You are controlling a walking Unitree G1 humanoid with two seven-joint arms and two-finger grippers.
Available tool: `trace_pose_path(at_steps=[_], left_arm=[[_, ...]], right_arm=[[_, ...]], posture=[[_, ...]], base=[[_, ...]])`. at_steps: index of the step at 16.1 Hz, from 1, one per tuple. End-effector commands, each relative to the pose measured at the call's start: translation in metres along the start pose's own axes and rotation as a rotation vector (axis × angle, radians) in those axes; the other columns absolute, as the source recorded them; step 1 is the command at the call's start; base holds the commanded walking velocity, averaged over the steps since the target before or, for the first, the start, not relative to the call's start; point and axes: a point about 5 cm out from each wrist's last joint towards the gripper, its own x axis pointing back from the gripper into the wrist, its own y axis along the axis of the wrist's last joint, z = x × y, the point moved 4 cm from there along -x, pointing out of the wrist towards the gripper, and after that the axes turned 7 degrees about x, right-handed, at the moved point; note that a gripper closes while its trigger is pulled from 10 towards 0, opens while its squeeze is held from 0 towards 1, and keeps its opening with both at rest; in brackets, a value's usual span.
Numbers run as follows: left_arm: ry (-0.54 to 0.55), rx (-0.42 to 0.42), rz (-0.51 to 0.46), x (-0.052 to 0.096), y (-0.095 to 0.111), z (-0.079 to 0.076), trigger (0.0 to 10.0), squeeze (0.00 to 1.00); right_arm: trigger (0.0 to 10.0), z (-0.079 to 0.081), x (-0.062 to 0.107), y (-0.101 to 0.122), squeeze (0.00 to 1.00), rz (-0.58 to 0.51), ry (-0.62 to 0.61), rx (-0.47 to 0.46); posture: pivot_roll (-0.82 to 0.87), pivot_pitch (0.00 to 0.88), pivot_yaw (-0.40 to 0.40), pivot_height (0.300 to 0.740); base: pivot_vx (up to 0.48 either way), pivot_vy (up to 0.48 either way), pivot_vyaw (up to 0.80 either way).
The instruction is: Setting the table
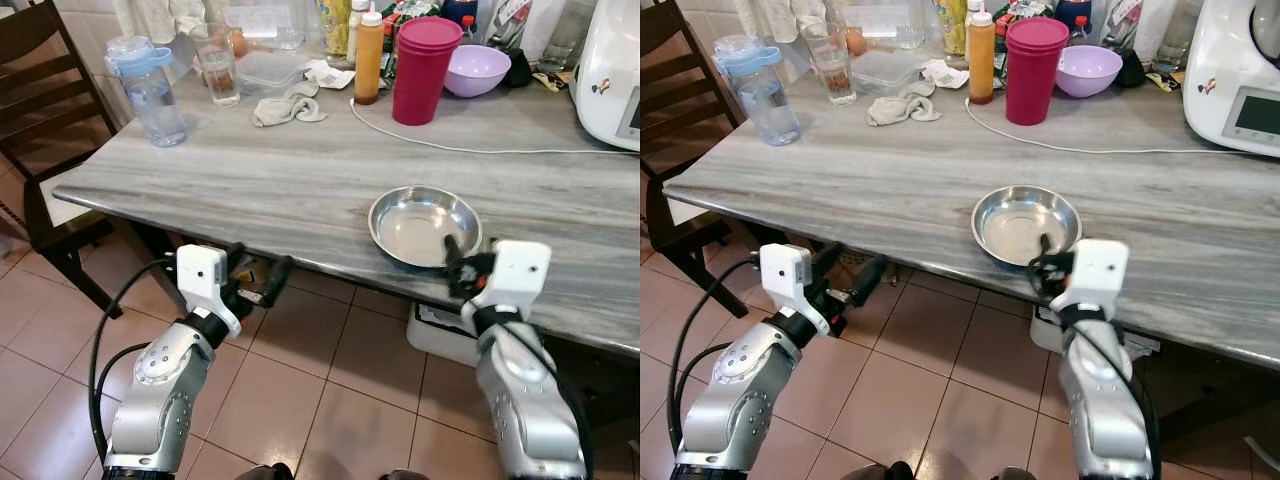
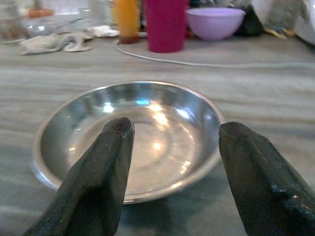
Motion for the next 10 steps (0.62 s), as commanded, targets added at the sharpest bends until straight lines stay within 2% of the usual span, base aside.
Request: trace_pose_path(at_steps=[1,3,4,6,10], left_arm=[[0.035,-0.023,0.003,0.005,0.0,0.003,10.0,0.0],[0.088,-0.023,0.008,0.005,-0.004,0.006,10.0,0.0],[0.103,-0.026,0.003,0.005,-0.003,0.007,10.0,0.0],[0.152,-0.044,0.024,0.006,-0.008,0.009,10.0,0.0],[0.212,-0.067,0.023,0.003,-0.008,0.015,10.0,0.0]], right_arm=[[10.0,0.003,0.002,0.006,0.0,-0.017,0.017,0.042],[10.0,0.003,0.006,0.001,0.0,0.022,0.016,0.077],[10.0,0.002,0.007,0.003,0.0,0.006,0.012,0.079],[10.0,0.0,0.009,0.01,0.0,-0.028,0.004,0.034],[10.0,-0.003,0.006,0.011,0.0,-0.02,-0.007,0.043]], posture=[[-0.17,0.122,0.057,0.74],[-0.17,0.127,0.054,0.74],[-0.17,0.128,0.054,0.74],[-0.17,0.128,0.05,0.74],[-0.18,0.128,0.042,0.74]], base=[[0.0,0.0,0.0],[0.0,0.0,0.0],[0.0,0.0,0.0],[0.0,0.0,0.0],[-0.06,0.0,-0.77]])
